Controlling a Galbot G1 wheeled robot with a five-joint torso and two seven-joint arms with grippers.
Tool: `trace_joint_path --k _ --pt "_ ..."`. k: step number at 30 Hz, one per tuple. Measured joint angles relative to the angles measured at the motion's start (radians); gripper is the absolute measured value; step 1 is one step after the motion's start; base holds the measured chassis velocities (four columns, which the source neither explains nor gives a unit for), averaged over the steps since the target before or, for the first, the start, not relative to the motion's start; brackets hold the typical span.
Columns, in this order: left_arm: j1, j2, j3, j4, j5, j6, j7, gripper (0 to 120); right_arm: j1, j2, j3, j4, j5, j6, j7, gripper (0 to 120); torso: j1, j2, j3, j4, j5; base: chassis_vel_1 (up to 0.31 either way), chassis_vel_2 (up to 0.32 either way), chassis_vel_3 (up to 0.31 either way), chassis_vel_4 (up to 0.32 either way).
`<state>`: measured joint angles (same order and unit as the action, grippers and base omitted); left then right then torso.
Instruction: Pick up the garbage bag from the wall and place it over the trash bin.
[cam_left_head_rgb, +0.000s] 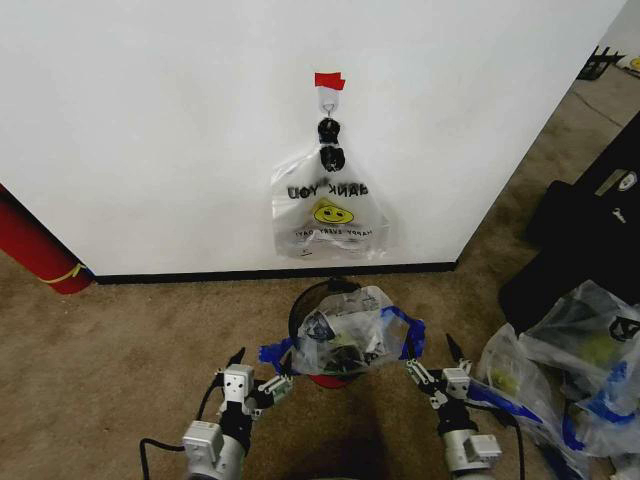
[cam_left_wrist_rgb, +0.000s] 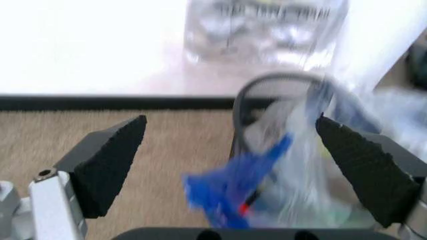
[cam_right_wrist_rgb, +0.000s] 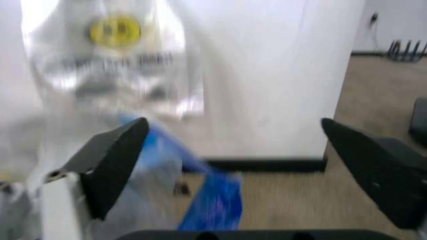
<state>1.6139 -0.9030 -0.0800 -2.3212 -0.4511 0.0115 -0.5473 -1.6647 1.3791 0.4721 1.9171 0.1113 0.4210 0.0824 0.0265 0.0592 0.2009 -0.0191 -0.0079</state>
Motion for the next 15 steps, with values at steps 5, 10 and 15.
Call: trace_joint_path --k 5,10,15 --pt "-0.079 0.007 -0.010 -0.016 -0.071 -0.006 0.050 100 -0.060 0.032 0.035 0.120 -0.006 0.015 -0.008 100 0.000 0.000 0.000 -0.0007 -0.0004 0.000 0.000 0.000 0.000" --pt "-0.083 -0.019 -0.095 -0.040 -0.100 -0.001 0.132 100 -0.078 0.032 0.013 0.226 -0.002 -0.054 -0.018 100 0.000 0.000 0.000 0.0008 0.0003 0.000 0.000 0.000 0.000" --pt "-0.214 -0.008 -0.087 0.016 -0.142 0.053 0.195 100 -0.175 0.055 0.014 0.384 -0.018 -0.112 -0.046 100 0.000 0.000 0.000 -0.0009 -0.0003 0.000 0.000 0.000 0.000"
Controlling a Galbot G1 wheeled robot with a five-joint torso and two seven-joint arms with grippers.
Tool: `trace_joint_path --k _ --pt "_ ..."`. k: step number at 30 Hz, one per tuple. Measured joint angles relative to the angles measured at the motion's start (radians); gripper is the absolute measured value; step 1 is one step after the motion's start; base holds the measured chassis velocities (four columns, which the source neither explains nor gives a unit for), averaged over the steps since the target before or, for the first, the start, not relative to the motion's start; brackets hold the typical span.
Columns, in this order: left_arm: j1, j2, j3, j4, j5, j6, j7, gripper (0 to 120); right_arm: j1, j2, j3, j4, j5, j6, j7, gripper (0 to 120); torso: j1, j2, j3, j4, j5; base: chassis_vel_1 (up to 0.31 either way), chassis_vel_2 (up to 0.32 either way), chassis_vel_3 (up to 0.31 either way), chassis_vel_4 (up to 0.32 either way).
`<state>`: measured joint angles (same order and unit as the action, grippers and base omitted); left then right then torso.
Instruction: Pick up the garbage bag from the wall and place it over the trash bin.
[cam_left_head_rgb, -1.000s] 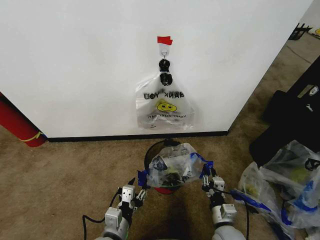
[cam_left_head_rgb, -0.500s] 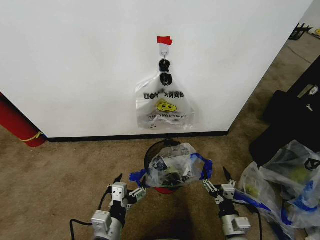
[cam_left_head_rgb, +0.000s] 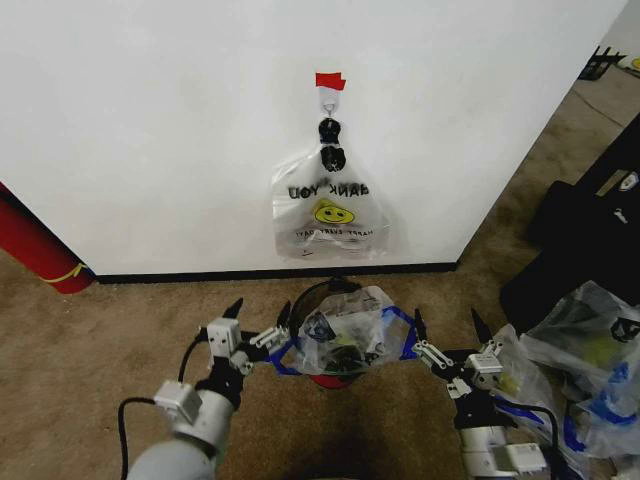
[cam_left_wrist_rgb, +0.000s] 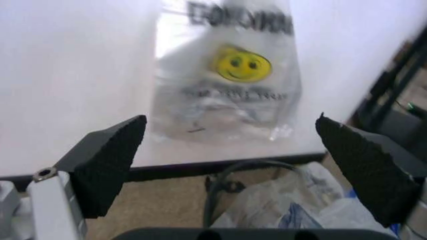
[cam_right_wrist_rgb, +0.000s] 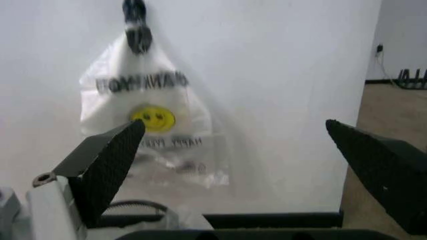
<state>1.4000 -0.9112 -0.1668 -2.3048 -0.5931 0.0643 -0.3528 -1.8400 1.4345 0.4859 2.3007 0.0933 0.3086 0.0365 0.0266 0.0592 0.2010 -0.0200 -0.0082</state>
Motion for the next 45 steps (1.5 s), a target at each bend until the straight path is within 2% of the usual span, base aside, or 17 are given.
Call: trace_joint_path --k 5,6,9,10,12,16,17,23,31,34,40,42,45 --pt "-0.113 0.039 0.059 0.062 -0.054 0.053 0.044 100 -0.063 0.027 0.007 0.086 -0.011 -0.017 -0.008 100 0.000 0.000 0.000 0.0002 0.0000 0.000 0.000 0.000 0.000" --pt "-0.158 0.056 0.083 0.084 -0.084 0.075 0.065 100 -0.082 0.038 0.014 0.105 -0.012 -0.020 -0.009 100 0.000 0.000 0.000 0.0015 0.0007 0.000 0.000 0.000 0.000" --pt "-0.292 0.089 0.137 0.139 -0.144 0.129 0.107 100 -0.117 0.060 0.030 0.137 -0.013 -0.018 -0.013 100 0.000 0.000 0.000 0.0004 0.0002 0.000 0.000 0.000 0.000" --pt "-0.355 0.096 0.152 0.165 -0.162 0.176 0.111 100 -0.141 0.070 0.037 0.152 -0.014 -0.010 -0.018 100 0.000 0.000 0.000 0.0004 0.0006 0.000 0.000 0.000 0.000" --pt "-0.393 0.099 0.159 0.180 -0.179 0.208 0.111 100 -0.157 0.074 0.040 0.161 -0.015 -0.001 -0.022 100 0.000 0.000 0.000 0.0002 0.0002 0.000 0.000 0.000 0.000" --pt "-0.579 0.105 0.212 0.264 -0.307 0.333 0.149 100 -0.238 0.093 0.057 0.190 -0.021 0.066 -0.030 100 0.000 0.000 0.000 0.0006 0.0000 0.000 0.000 0.000 0.000" --pt "-0.579 0.105 0.212 0.264 -0.307 0.333 0.149 100 -0.238 0.093 0.057 0.190 -0.021 0.066 -0.030 100 0.000 0.000 0.000 0.0006 0.0000 0.000 0.000 0.000 0.000" --pt "-0.782 0.091 0.268 0.418 -0.459 0.534 0.262 100 -0.288 0.109 0.063 0.204 -0.028 0.115 -0.030 100 0.000 0.000 0.000 0.0006 0.0002 0.000 0.000 0.000 0.000" --pt "-0.865 0.056 0.292 0.555 -0.527 0.644 0.356 95 -0.267 0.107 0.065 0.204 -0.026 0.079 -0.027 100 0.000 0.000 0.000 0.0007 0.0002 0.000 0.000 0.000 0.000" --pt "-0.870 0.053 0.300 0.579 -0.527 0.657 0.377 94 -0.248 0.105 0.067 0.204 -0.019 0.060 -0.025 100 0.000 0.000 0.000 0.0008 0.0003 0.000 0.000 0.000 0.000" --pt "-0.885 0.034 0.334 0.641 -0.457 0.653 0.410 92 -0.223 0.101 0.068 0.203 -0.012 0.030 -0.019 100 0.000 0.000 0.000 0.0008 0.0002 0.000 0.000 0.000 0.000" --pt "-0.891 0.028 0.353 0.659 -0.437 0.644 0.421 90 -0.225 0.101 0.064 0.202 -0.011 0.024 -0.019 100 0.000 0.000 0.000 0.0007 0.0003 0.000 0.000 0.000 0.000" --pt "-0.898 0.020 0.381 0.679 -0.401 0.633 0.437 79 -0.230 0.102 0.061 0.202 -0.011 0.021 -0.018 100 0.000 0.000 0.000 0.0007 0.0002 0.000 0.000 0.000 0.000"
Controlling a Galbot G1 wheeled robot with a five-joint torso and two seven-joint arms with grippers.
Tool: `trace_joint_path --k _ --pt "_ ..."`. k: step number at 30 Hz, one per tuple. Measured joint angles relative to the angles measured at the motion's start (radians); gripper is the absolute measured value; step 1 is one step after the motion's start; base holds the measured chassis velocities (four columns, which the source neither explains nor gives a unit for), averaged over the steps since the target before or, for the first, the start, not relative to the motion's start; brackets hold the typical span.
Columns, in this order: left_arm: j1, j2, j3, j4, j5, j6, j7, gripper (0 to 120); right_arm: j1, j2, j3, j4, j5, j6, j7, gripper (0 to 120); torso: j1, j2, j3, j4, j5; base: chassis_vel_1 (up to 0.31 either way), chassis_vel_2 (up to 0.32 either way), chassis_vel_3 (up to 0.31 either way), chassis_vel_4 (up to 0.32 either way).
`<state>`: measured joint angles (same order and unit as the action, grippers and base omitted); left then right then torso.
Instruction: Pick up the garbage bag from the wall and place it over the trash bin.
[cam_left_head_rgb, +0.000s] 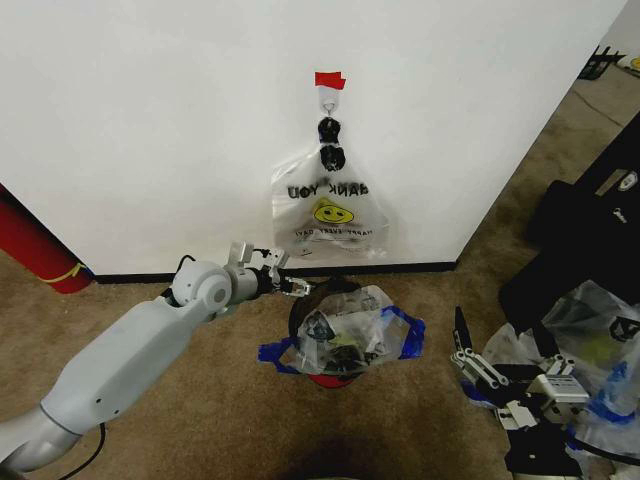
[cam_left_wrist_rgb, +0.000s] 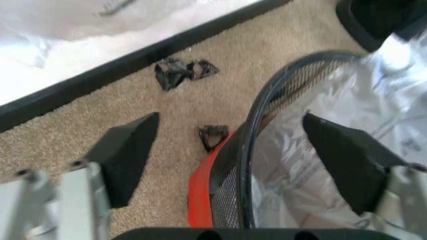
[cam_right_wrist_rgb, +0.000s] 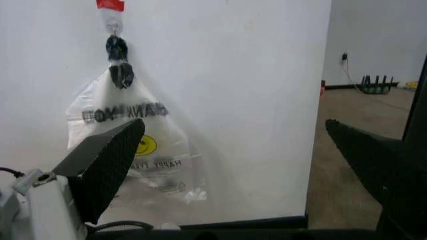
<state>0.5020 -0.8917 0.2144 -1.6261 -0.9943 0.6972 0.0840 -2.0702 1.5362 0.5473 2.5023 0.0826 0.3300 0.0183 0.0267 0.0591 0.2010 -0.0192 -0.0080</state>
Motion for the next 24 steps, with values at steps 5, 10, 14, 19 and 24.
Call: trace_joint_path --k 5,10,14,19,24 --pt "-0.008 -0.017 0.037 0.027 0.033 -0.014 0.009 64 -0.003 0.003 -0.001 -0.001 0.000 -0.003 0.002 100 0.000 0.000 0.000 -0.0002 0.0000 0.000 0.000 0.000 0.000" --pt "-0.014 -0.022 0.059 0.049 0.037 -0.021 0.010 48 -0.005 0.003 0.002 -0.001 0.000 -0.004 0.005 100 0.000 0.000 0.000 0.0000 0.0001 0.000 0.000 0.000 0.000" --pt "-0.019 -0.020 0.076 0.050 0.037 -0.023 0.014 31 -0.004 0.005 0.002 -0.002 0.000 -0.004 0.011 100 0.000 0.000 0.000 0.0000 0.0001 0.000 0.000 0.000 0.000" --pt "-0.024 -0.020 0.088 0.053 0.041 -0.027 0.015 14 0.000 0.008 -0.002 -0.002 0.000 -0.005 0.014 100 0.000 0.000 0.000 -0.0001 0.0001 0.000 0.000 0.000 0.000" --pt "-0.022 -0.011 0.089 0.042 0.042 -0.032 0.011 3 0.001 0.009 -0.003 -0.002 0.000 -0.005 0.015 100 0.000 0.000 0.000 0.0000 0.0000 0.000 0.000 0.000 0.000"
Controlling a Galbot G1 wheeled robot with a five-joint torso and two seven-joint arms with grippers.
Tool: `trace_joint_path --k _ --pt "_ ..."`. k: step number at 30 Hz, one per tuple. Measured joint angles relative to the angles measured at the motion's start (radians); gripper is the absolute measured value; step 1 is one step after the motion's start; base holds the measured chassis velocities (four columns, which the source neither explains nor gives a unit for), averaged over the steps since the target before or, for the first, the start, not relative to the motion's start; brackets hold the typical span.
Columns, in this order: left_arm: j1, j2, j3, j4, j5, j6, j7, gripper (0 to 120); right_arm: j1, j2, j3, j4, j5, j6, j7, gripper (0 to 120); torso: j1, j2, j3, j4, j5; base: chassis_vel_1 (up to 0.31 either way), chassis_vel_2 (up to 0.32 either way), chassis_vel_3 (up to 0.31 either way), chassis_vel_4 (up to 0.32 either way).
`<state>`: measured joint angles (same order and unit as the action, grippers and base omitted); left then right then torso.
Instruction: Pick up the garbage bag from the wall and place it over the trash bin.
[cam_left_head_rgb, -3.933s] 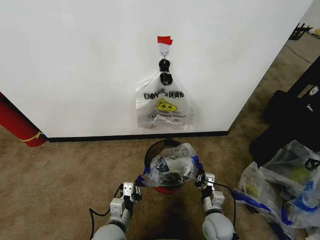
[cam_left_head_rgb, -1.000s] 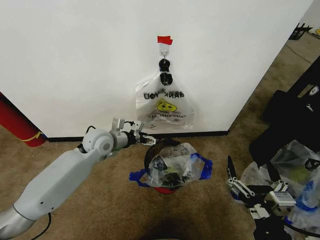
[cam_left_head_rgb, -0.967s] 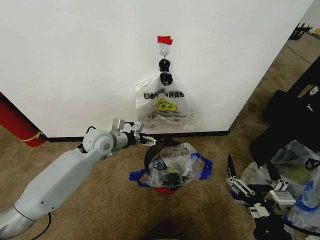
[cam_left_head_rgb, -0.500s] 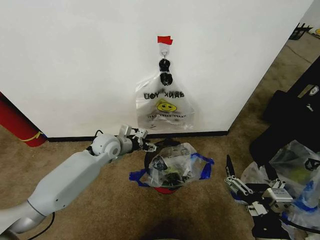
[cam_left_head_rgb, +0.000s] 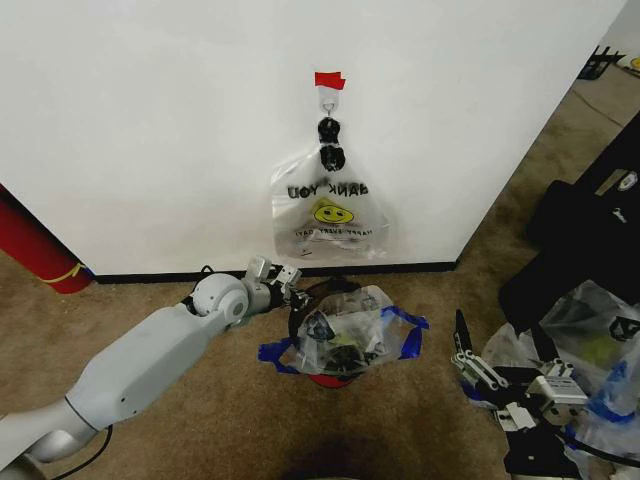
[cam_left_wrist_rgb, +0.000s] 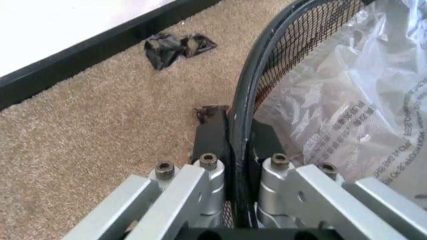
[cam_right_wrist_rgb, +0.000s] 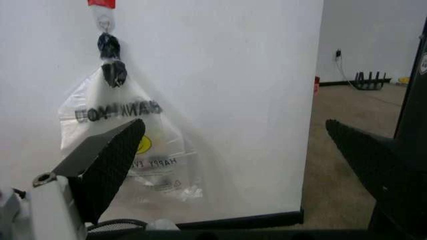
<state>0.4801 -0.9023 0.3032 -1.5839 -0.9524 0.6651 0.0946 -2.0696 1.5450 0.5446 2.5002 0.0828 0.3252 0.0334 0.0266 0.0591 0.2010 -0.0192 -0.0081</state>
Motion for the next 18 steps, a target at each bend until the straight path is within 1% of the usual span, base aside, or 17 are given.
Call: trace_joint_path --k 6,8,12,13,18 --pt "0.017 0.008 -0.017 -0.030 -0.015 -0.009 -0.027 3 0.009 0.000 -0.002 0.000 0.000 -0.004 0.004 100 0.000 0.000 0.000 0.0000 0.0001 0.000 0.000 0.000 0.000" --pt "0.036 0.011 -0.027 -0.057 -0.043 -0.034 -0.078 3 0.009 -0.001 -0.003 0.000 0.001 -0.007 0.006 100 0.000 0.000 0.000 0.0000 0.0000 0.000 0.000 0.000 0.000" --pt "0.085 0.031 -0.073 -0.146 -0.155 -0.060 -0.221 3 0.013 -0.008 -0.002 0.000 0.010 -0.024 0.016 100 0.000 0.000 0.000 -0.0001 0.0000 0.000 0.000 0.000 0.000" --pt "0.085 0.031 -0.073 -0.146 -0.155 -0.060 -0.221 3 0.013 -0.008 -0.002 0.000 0.010 -0.024 0.016 100 0.000 0.000 0.000 -0.0001 0.0000 0.000 0.000 0.000 0.000" --pt "0.186 0.061 -0.145 -0.273 -0.341 -0.082 -0.488 3 0.038 -0.020 -0.004 0.000 0.029 -0.064 0.042 100 0.000 0.000 0.000 0.0001 0.0002 0.000 0.000 0.000 0.000"
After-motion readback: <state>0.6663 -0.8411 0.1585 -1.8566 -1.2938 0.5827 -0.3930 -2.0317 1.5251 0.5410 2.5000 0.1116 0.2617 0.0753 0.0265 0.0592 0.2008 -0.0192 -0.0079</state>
